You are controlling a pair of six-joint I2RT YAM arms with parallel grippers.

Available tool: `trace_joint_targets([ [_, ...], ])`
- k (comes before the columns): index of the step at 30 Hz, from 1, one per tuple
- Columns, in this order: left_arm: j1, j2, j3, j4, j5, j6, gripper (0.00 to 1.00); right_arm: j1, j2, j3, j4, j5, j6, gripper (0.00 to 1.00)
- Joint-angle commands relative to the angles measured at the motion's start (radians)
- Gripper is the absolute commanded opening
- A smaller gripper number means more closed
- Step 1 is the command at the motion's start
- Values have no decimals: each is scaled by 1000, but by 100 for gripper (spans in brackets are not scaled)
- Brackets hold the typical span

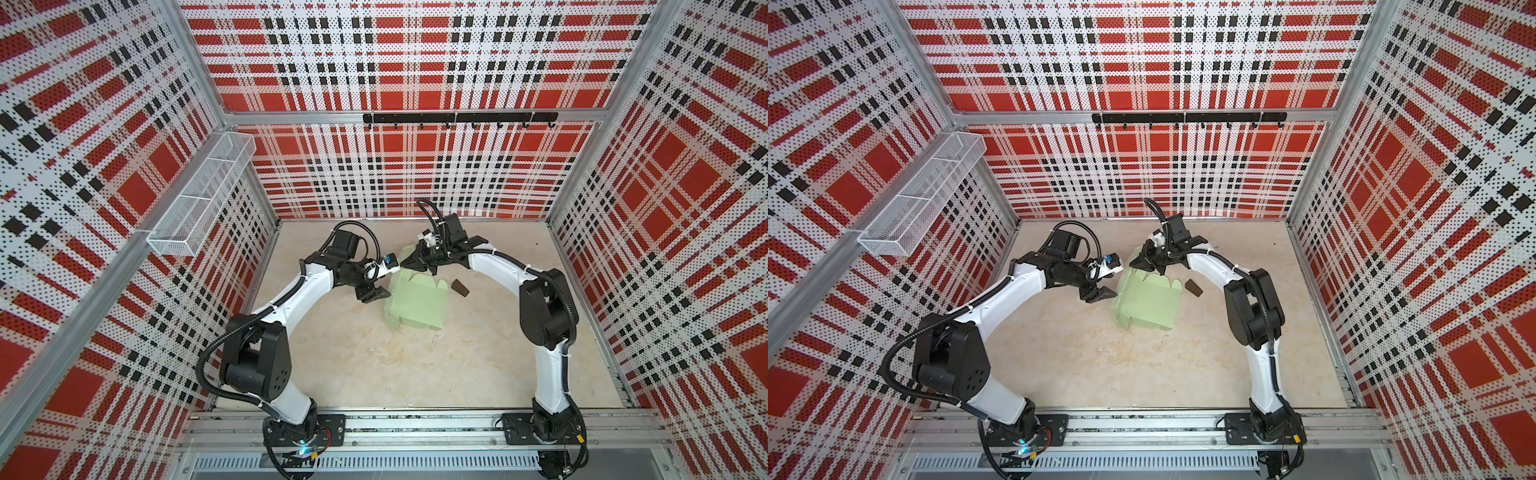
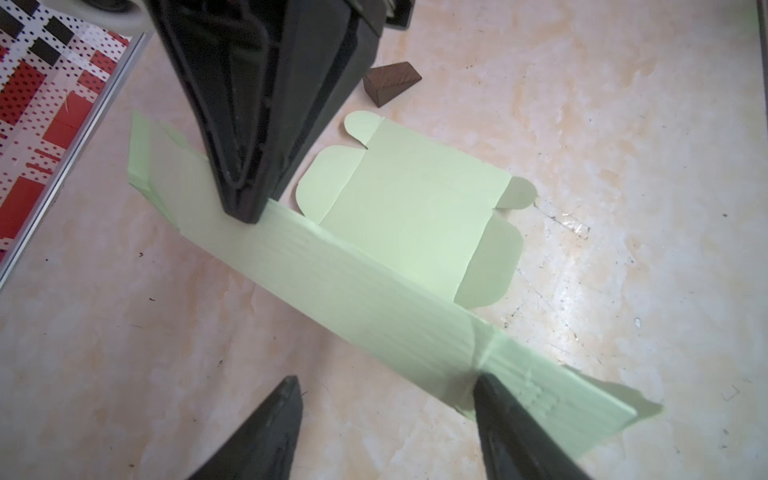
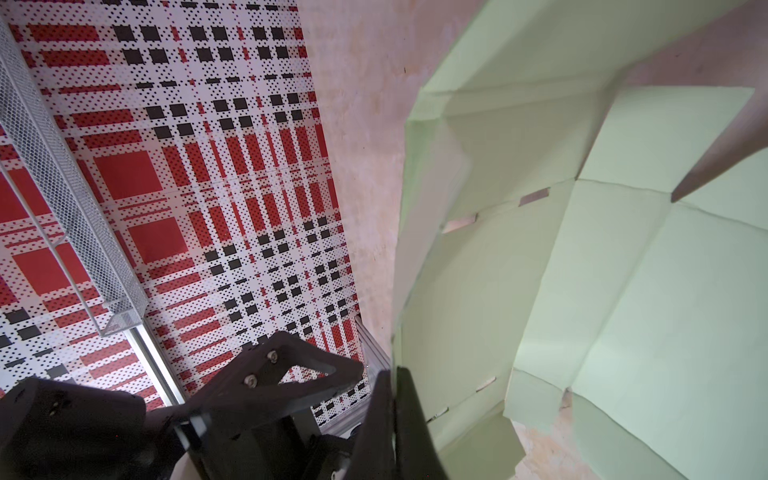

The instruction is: Fold the paper box

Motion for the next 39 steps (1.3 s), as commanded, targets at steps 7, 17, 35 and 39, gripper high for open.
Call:
trace_joint_targets([
  [7, -29, 6, -1, -66, -17, 90, 75, -3, 62, 15, 91, -30, 49, 0],
  [17, -57, -4, -47, -27, -33, 47, 83, -26, 89, 37, 90, 1, 68, 0],
  [35, -2, -36, -45, -45, -146, 62, 69, -47, 92, 62, 28, -46, 3, 0],
  [39, -4, -33, -19, -89, -99, 77, 67, -46, 86, 42, 23, -35, -5, 0],
])
